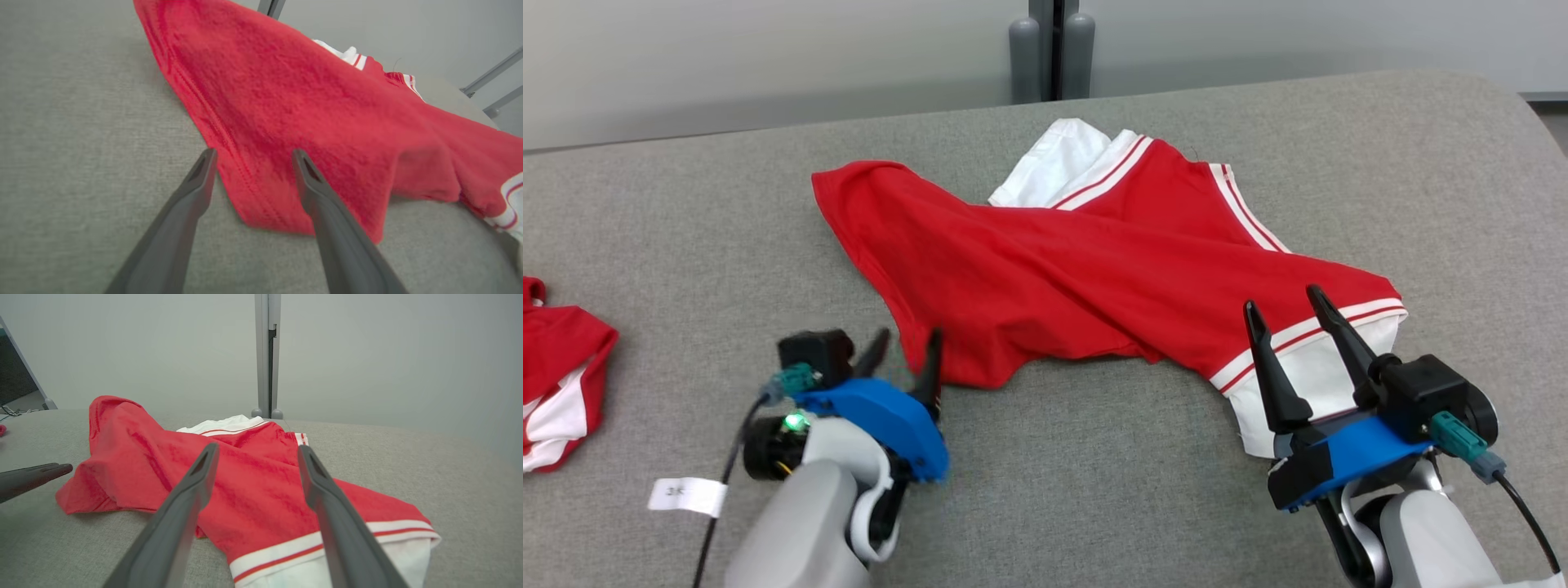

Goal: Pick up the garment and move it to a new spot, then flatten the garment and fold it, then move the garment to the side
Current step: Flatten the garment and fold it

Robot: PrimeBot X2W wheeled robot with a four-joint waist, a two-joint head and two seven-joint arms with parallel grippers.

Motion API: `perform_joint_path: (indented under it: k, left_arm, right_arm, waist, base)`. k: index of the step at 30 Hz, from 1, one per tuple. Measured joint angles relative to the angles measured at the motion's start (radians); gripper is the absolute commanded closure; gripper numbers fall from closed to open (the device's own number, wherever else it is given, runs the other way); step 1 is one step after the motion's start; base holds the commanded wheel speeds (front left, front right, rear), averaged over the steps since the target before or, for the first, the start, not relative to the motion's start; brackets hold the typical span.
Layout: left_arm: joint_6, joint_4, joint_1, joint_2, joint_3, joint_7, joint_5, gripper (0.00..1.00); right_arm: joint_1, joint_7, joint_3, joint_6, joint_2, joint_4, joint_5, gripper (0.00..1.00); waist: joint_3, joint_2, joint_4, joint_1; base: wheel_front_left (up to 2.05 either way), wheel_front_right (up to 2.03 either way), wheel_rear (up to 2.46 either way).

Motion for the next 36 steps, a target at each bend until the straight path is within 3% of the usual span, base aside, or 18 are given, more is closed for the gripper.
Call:
perform_joint_path:
  k: [3, 10, 11, 12, 13, 18, 22, 28, 36]
  left_arm:
    - [0.003, -0.046, 0.042, -0.009, -0.023, 0.073, -0.015, 0.0]
    - [0.076, -0.075, 0.065, 0.019, -0.039, 0.192, -0.007, 0.0]
    - [0.077, -0.077, 0.065, 0.02, -0.046, 0.209, -0.005, 0.08]
    - [0.077, -0.078, 0.065, 0.021, -0.049, 0.221, -0.007, 0.57]
    - [0.07, -0.081, 0.065, 0.024, -0.053, 0.23, -0.007, 1.0]
    - [0.034, -0.111, 0.074, 0.038, -0.062, 0.235, -0.019, 1.0]
    - [0.046, -0.175, 0.099, 0.06, -0.029, 0.185, -0.029, 1.0]
    - [0.11, -0.337, 0.179, 0.121, 0.027, 0.158, -0.041, 1.0]
    - [0.228, -0.631, 0.325, 0.187, 0.065, 0.271, -0.058, 1.0]
  right_arm:
    - [0.012, 0.0, -0.004, 0.0, 0.0, -0.002, 0.001, 0.0]
    - [0.019, 0.004, 0.011, 0.0, 0.0, -0.006, 0.01, 0.0]
    - [0.019, 0.004, 0.012, 0.0, 0.0, -0.005, 0.011, 0.0]
    - [0.019, 0.004, 0.012, 0.0, 0.0, -0.005, 0.012, 0.0]
    - [0.019, 0.004, 0.011, 0.0, 0.0, -0.005, 0.012, 0.0]
    - [0.019, 0.0, 0.004, 0.0, 0.0, -0.002, 0.013, 0.0]
    - [0.024, -0.001, -0.009, 0.0, 0.0, -0.002, 0.009, 0.0]
    - [0.038, 0.003, -0.026, 0.0, 0.0, -0.01, 0.009, 0.0]
    - [0.046, 0.006, -0.033, 0.0, 0.0, -0.016, 0.013, 0.0]
  waist:
    - [-0.008, 0.0, -0.001, 0.0]
    - [-0.004, 0.0, -0.032, 0.0]
    - [-0.004, 0.0, -0.036, 0.0]
    - [-0.004, 0.0, -0.04, 0.0]
    - [-0.004, 0.0, -0.043, 0.0]
    - [-0.008, 0.0, -0.049, 0.0001]
    - [-0.02, 0.0, -0.031, 0.0001]
    - [-0.045, 0.0, 0.016, 0.0001]
    - [-0.061, 0.0, 0.036, 0.0]
  base:
    - [0.0, 0.0, 0.0]
    - [0.0, 0.0, 0.0]
    - [0.0, 0.0, 0.0]
    - [0.0, 0.0, 0.0]
    - [0.0, 0.0, 0.0]
    - [0.0, 0.0, 0.0]
    - [0.0, 0.0, 0.0]
    - [0.0, 0.0, 0.0]
    - [0.0, 0.0, 0.0]
